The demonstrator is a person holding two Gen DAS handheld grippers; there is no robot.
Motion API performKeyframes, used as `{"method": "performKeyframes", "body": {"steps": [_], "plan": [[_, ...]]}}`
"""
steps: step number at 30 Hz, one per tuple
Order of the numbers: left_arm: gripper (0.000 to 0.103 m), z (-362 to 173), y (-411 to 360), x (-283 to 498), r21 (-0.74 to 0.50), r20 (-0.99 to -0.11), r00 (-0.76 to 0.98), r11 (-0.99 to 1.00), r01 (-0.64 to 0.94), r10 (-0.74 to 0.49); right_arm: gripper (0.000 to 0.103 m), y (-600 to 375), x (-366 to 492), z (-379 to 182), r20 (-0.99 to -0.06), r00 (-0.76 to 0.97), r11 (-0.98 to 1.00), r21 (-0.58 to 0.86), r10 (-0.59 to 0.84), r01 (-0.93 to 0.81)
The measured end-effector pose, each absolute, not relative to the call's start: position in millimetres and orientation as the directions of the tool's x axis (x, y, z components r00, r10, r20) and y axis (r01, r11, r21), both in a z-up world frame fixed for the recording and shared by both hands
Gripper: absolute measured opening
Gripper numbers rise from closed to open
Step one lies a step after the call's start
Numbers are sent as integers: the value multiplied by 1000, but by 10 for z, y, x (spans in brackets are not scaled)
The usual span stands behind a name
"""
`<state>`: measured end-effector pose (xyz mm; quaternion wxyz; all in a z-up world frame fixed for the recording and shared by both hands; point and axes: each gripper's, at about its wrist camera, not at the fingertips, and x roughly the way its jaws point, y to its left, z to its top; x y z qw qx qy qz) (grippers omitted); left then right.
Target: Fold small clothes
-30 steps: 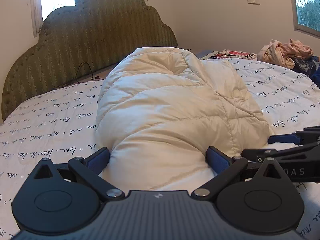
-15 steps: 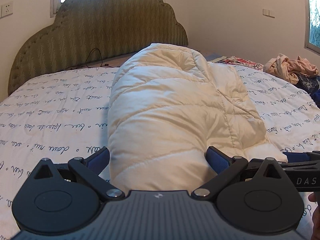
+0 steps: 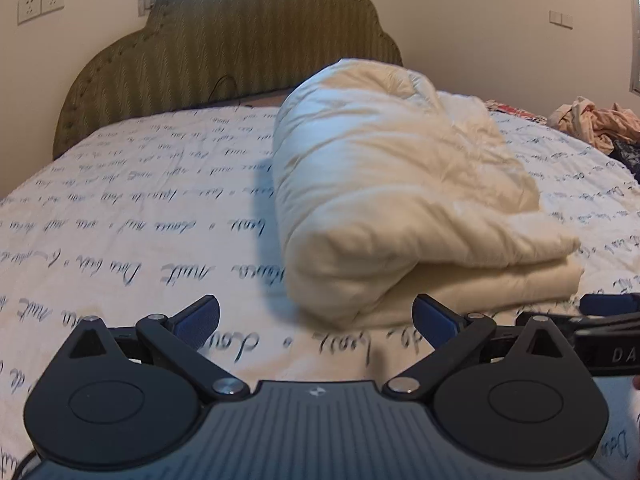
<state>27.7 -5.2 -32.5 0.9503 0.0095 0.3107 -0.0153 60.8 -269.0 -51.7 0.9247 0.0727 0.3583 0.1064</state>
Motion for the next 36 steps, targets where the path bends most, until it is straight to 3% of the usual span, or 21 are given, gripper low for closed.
{"method": "performKeyframes", "body": {"steps": [14, 36], "plan": [[103, -646, 10, 163, 43, -624, 780, 999, -31, 51, 103, -2623, 401, -702, -641, 752, 987, 85, 157, -133], [103, -676, -12, 185, 55, -630, 775, 998, -30, 58, 103, -2535, 414, -756, -657, 746, 992, 31, 113, -123]]}}
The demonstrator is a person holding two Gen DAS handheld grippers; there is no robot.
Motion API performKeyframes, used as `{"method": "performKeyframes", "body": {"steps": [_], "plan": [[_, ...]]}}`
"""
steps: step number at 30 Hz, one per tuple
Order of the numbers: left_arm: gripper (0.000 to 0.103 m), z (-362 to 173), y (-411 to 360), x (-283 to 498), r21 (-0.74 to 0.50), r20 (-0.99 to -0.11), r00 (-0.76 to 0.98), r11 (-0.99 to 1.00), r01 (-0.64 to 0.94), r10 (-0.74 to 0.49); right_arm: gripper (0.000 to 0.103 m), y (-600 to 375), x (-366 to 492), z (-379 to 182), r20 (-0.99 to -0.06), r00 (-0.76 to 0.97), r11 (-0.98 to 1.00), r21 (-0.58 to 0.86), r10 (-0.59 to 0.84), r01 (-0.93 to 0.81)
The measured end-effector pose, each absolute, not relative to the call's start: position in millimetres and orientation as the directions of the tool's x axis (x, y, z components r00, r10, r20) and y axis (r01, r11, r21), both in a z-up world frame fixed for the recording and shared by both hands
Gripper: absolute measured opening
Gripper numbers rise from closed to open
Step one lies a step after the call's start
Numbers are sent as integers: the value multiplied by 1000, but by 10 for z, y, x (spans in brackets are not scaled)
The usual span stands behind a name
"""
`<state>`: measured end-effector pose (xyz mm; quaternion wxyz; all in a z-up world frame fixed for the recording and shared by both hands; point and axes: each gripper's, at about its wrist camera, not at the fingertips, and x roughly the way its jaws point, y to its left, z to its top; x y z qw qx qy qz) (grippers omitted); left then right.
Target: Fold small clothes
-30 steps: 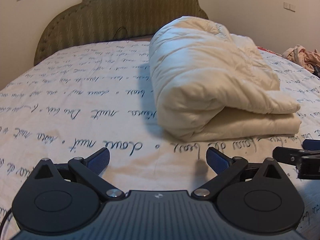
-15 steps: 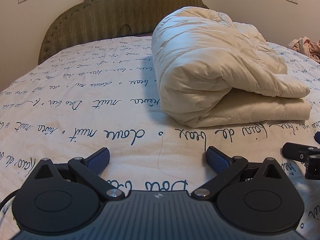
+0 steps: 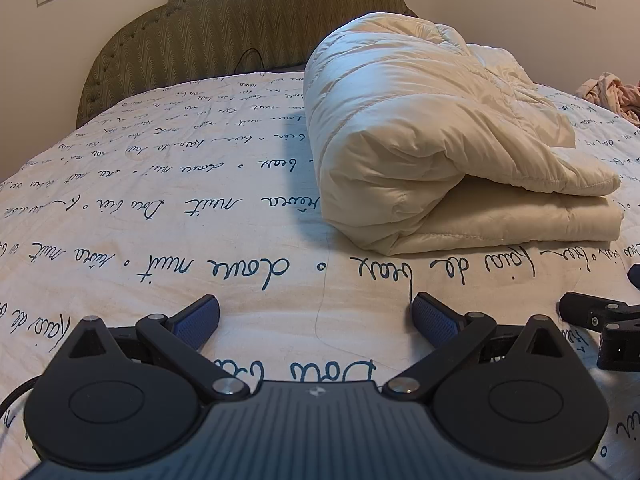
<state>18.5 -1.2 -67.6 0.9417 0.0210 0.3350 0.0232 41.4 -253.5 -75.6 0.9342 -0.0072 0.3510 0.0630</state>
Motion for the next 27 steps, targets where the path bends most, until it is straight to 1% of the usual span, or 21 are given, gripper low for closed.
{"method": "performKeyframes", "body": {"steps": [27], "plan": [[103, -694, -3, 197, 53, -635, 770, 998, -32, 58, 103, -2539, 439, -774, -660, 741, 991, 42, 126, -131]]}}
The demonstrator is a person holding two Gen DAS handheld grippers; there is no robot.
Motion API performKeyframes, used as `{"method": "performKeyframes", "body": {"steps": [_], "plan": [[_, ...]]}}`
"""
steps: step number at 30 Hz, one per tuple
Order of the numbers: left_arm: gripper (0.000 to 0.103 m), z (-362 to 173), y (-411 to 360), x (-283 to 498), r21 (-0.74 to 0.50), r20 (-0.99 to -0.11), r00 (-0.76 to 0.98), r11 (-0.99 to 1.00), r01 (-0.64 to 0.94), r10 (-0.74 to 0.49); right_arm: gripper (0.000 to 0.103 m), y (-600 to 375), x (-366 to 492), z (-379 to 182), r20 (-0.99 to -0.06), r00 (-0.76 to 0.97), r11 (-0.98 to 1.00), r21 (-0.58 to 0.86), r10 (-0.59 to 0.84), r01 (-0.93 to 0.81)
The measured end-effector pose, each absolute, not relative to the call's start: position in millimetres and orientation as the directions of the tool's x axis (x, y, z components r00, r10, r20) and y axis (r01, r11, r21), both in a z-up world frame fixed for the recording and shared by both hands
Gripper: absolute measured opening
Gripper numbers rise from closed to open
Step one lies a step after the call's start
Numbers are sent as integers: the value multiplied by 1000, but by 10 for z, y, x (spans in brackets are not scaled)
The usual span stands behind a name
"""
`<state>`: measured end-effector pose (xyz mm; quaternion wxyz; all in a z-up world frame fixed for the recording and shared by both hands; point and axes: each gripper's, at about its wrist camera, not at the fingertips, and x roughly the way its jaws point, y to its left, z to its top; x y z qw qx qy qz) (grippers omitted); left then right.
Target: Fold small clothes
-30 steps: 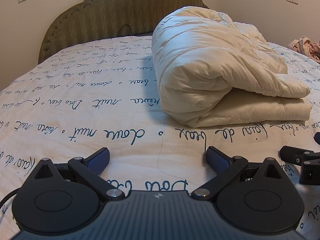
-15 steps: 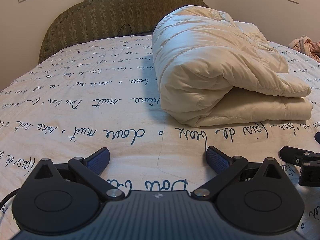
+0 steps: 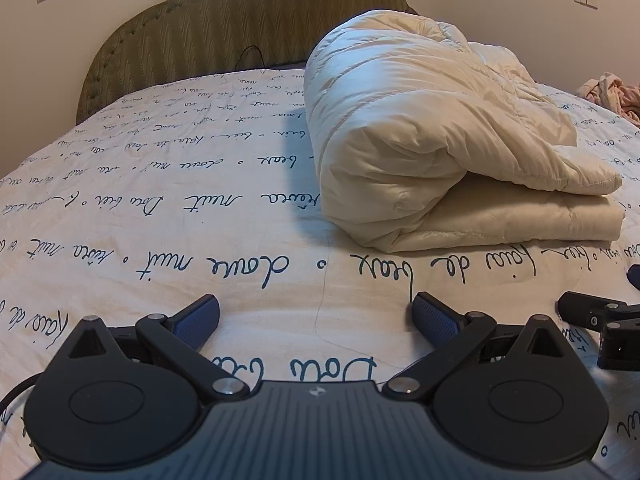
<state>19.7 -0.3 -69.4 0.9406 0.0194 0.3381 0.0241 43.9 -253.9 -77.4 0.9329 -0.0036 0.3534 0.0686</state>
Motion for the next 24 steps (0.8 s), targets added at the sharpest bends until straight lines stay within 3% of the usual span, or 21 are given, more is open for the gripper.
{"method": "performKeyframes", "body": {"steps": [24], "plan": [[103, -702, -3, 199, 53, -635, 770, 998, -32, 59, 103, -2559, 426, -774, -655, 743, 990, 57, 134, -128]]}}
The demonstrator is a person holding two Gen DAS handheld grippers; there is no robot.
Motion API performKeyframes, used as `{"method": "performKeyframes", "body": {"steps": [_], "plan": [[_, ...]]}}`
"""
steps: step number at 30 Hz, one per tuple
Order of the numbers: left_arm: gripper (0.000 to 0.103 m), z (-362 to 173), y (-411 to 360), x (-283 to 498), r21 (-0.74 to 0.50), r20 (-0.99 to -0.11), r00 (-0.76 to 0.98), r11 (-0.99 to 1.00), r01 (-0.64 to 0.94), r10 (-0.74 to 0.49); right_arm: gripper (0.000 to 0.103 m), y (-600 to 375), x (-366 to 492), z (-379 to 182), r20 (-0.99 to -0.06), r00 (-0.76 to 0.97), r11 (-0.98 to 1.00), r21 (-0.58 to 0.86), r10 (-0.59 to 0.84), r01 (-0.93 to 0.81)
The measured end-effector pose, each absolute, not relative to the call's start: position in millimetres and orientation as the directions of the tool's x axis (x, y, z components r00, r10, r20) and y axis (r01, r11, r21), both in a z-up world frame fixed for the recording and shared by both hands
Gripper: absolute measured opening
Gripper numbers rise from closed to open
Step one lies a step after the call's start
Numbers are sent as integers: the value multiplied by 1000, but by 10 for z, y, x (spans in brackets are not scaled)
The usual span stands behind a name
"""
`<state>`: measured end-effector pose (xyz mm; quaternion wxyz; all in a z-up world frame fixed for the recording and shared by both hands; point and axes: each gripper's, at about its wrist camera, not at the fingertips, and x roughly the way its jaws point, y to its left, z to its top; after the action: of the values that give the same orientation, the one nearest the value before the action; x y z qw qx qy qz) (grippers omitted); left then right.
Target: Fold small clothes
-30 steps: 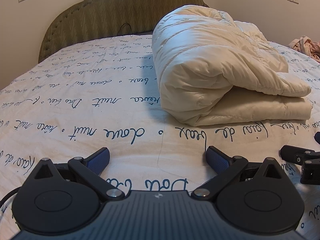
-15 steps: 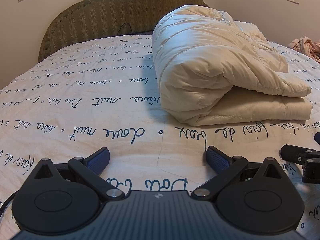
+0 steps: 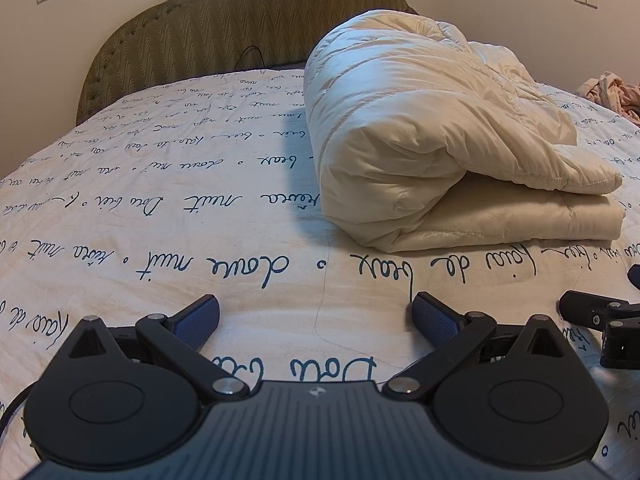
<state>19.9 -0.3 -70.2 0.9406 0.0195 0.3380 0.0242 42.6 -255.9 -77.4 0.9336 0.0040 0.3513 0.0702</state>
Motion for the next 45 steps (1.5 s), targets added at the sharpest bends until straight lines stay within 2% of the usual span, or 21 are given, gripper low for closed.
{"method": "performKeyframes", "body": {"steps": [45], "plan": [[103, -668, 0, 196, 52, -651, 757, 999, -15, 46, 102, -2548, 404, -715, -659, 744, 994, 46, 108, -104]]}}
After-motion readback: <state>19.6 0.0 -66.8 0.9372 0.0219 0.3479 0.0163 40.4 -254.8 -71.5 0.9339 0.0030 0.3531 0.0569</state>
